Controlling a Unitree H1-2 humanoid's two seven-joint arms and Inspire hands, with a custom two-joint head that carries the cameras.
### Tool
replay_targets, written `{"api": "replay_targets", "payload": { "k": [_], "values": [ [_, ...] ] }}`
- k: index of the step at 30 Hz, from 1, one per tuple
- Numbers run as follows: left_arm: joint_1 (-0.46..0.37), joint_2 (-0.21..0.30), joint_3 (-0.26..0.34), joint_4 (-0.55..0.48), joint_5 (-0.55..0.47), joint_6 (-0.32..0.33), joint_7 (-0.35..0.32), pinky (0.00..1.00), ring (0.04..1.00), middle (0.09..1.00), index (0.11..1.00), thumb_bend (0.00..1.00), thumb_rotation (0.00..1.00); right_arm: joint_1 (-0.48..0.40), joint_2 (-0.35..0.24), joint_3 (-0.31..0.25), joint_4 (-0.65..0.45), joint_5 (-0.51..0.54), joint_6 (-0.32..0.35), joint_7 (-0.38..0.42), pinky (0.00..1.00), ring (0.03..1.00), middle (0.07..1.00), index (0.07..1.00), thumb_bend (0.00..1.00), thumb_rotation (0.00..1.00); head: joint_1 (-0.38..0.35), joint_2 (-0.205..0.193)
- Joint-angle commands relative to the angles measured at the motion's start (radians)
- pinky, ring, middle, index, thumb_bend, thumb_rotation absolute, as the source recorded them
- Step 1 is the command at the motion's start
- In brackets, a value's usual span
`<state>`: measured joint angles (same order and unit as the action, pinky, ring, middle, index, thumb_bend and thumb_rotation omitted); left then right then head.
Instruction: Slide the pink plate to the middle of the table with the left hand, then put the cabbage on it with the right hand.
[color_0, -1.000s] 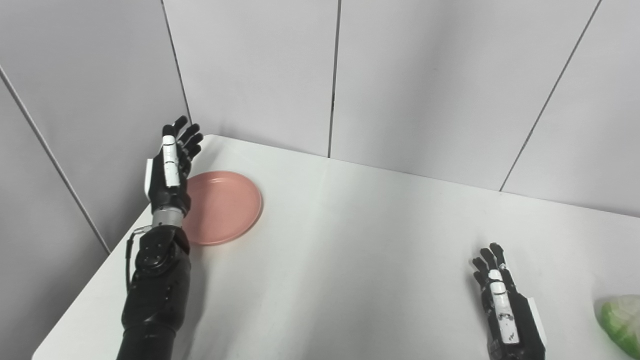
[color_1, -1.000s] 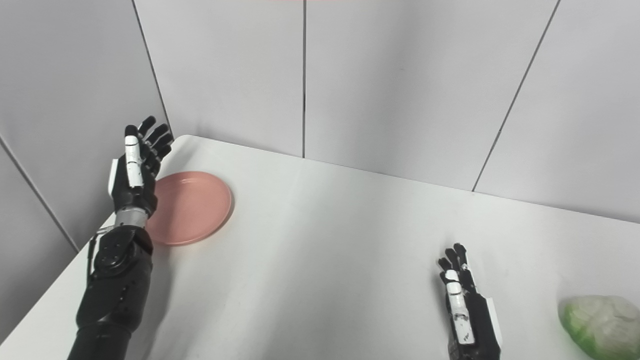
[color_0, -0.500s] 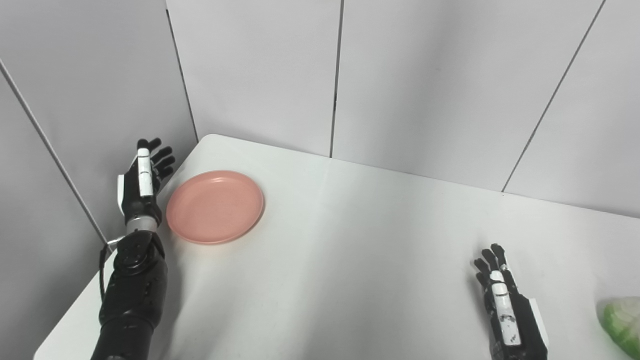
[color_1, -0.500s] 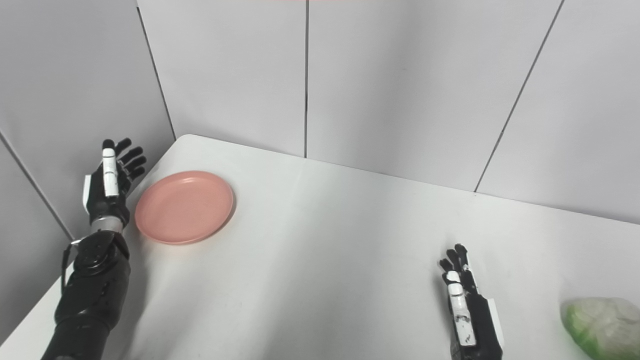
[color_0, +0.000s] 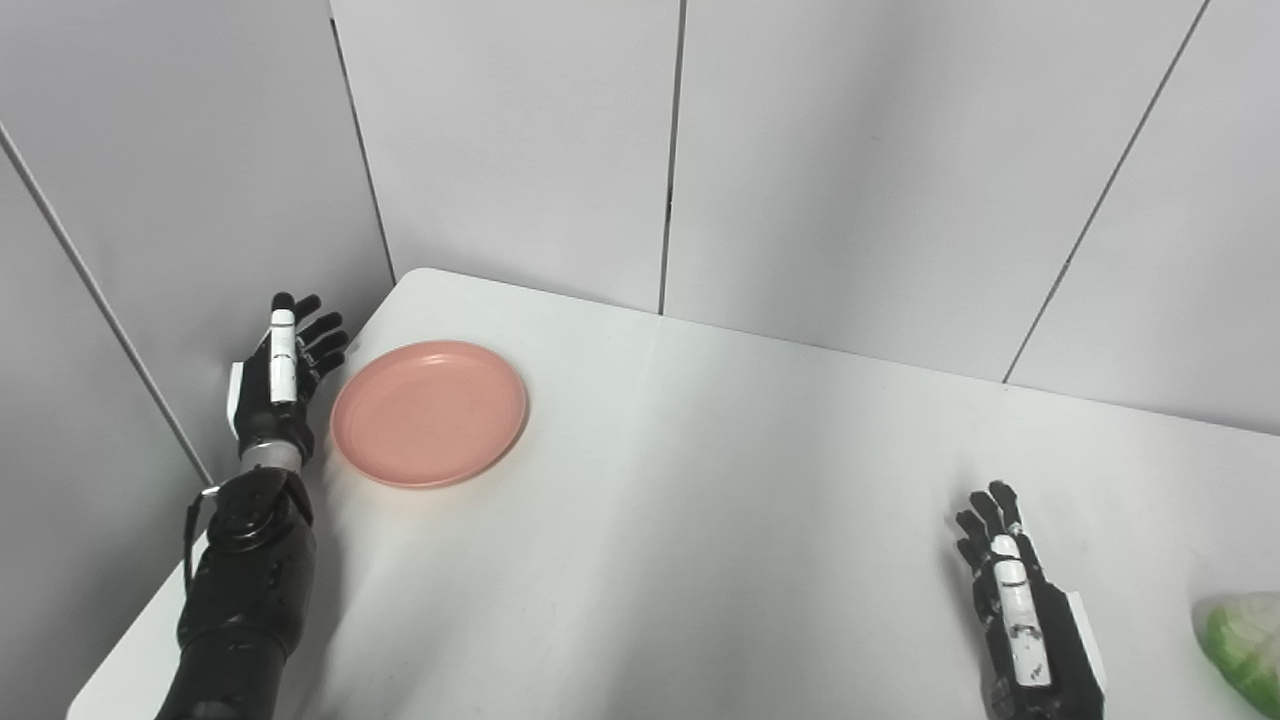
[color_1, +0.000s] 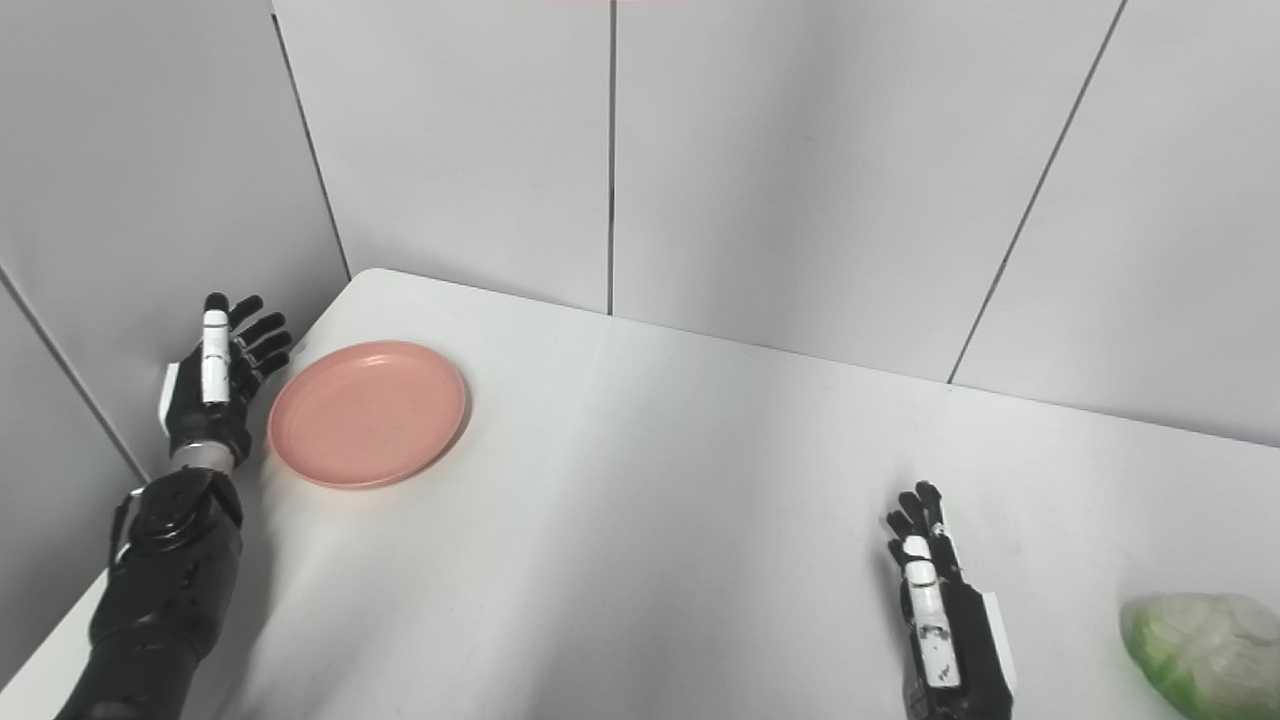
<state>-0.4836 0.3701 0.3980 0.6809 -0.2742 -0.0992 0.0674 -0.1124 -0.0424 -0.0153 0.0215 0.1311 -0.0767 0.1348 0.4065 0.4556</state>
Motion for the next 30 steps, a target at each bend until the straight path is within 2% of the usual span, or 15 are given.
{"api": "replay_targets", "payload": {
  "k": [1,4,12,15,20,25,30],
  "values": [
    [-0.036,0.020,-0.010,-0.036,-0.007,0.020,-0.019,0.77,0.735,0.733,0.749,0.72,0.90,-0.009,-0.005,-0.002,-0.031,0.000,-0.011,-0.003,1.00,0.957,0.967,0.977,0.46,0.89,-0.001,0.001],
    [-0.021,0.018,-0.032,-0.062,-0.018,0.038,-0.062,0.78,0.742,0.740,0.757,0.73,0.90,-0.010,-0.003,-0.005,-0.035,0.009,-0.002,-0.002,1.00,0.958,0.968,0.976,0.47,0.88,-0.003,0.004],
    [-0.023,-0.016,-0.036,-0.069,-0.095,0.059,-0.147,0.77,0.742,0.739,0.748,0.73,0.88,-0.014,-0.002,-0.003,-0.037,-0.009,-0.022,-0.013,1.00,0.942,0.950,0.968,0.46,0.88,-0.004,0.011],
    [-0.024,-0.033,-0.049,-0.086,-0.105,0.075,-0.157,0.76,0.740,0.740,0.742,0.75,0.85,-0.017,-0.001,-0.005,-0.035,-0.012,-0.022,-0.018,1.00,0.935,0.942,0.966,0.46,0.89,-0.004,0.011],
    [-0.026,-0.060,-0.067,-0.106,-0.113,0.084,-0.179,0.76,0.735,0.737,0.743,0.75,0.87,-0.019,0.000,-0.007,-0.037,0.003,-0.005,-0.016,1.00,0.937,0.944,0.963,0.47,0.87,-0.005,0.014],
    [-0.027,-0.082,-0.068,-0.123,-0.128,0.104,-0.202,0.74,0.728,0.729,0.740,0.75,0.87,-0.021,-0.004,-0.005,-0.027,0.000,-0.022,-0.012,1.00,0.938,0.945,0.964,0.45,0.88,-0.009,0.019],
    [-0.019,-0.103,-0.103,-0.155,-0.116,0.114,-0.225,0.75,0.739,0.735,0.738,0.74,0.88,-0.023,-0.002,-0.006,-0.022,-0.009,-0.028,-0.019,1.00,0.928,0.938,0.961,0.47,0.87,-0.010,0.018]
  ]
}}
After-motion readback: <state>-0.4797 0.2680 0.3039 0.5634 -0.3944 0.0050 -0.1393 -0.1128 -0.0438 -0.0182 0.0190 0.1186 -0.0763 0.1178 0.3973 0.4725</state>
